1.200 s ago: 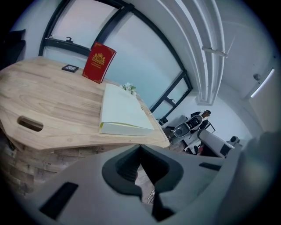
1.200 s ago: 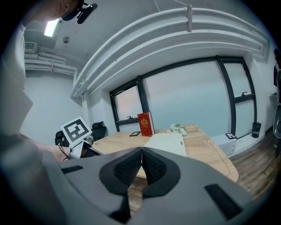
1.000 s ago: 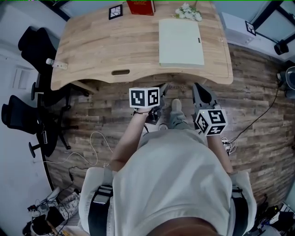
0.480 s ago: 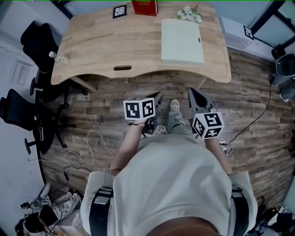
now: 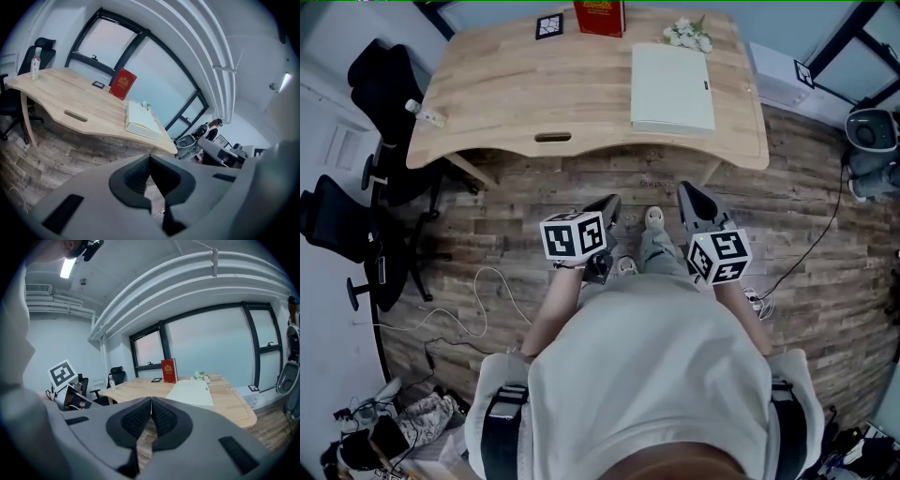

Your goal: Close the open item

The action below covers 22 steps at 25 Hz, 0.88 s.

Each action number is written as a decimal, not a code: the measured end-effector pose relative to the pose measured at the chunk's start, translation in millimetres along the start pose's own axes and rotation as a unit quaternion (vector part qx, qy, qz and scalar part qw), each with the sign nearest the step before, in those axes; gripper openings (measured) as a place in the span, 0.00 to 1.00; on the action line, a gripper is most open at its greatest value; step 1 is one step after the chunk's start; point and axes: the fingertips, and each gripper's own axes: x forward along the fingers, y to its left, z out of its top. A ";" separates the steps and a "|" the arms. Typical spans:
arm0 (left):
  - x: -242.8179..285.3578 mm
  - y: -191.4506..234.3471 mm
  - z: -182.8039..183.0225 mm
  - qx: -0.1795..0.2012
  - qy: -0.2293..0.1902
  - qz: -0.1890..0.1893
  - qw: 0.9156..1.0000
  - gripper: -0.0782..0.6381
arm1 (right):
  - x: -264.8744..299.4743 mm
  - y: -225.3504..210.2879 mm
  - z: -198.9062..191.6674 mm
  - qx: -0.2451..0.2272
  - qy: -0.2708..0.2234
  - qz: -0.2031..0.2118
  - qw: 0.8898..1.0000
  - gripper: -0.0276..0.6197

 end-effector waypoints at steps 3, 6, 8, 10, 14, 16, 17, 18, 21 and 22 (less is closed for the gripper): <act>-4.5 0.4 1.2 0.000 -0.004 -0.002 1.000 0.14 | -0.7 1.1 0.1 0.003 -0.002 -0.003 1.000 0.07; -6.6 1.2 4.2 0.002 -0.006 -0.002 1.000 0.14 | -0.8 2.4 0.1 0.005 -0.002 -0.005 1.000 0.07; -6.4 1.2 6.1 0.005 -0.007 -0.002 1.000 0.14 | -1.0 2.0 0.7 0.005 -0.003 -0.006 1.000 0.07; -5.8 0.5 7.9 0.007 -0.008 -0.001 1.000 0.14 | -1.9 1.4 2.7 0.005 -0.006 -0.005 1.000 0.07; -3.6 -2.5 10.8 0.004 -0.010 -0.007 1.000 0.14 | -4.0 -3.6 7.0 0.001 -0.014 -0.015 1.000 0.07; -3.3 -3.0 12.4 0.005 -0.010 -0.009 1.000 0.14 | -3.2 -3.9 7.0 0.002 -0.013 -0.017 1.000 0.07; -3.5 -3.0 13.2 0.006 -0.010 -0.009 1.000 0.14 | -2.8 -3.2 6.8 0.003 -0.012 -0.016 1.000 0.07; -3.7 -2.9 14.1 0.008 -0.011 -0.008 1.000 0.14 | -2.6 -2.2 6.6 0.003 -0.012 -0.015 1.000 0.07; -2.1 -3.4 16.6 0.010 -0.013 -0.009 1.000 0.14 | -1.4 -1.2 6.2 0.005 -0.013 -0.011 1.000 0.07; -1.1 -3.6 17.1 0.010 -0.013 -0.008 1.000 0.14 | -0.9 -1.5 6.1 0.007 -0.014 -0.010 1.000 0.07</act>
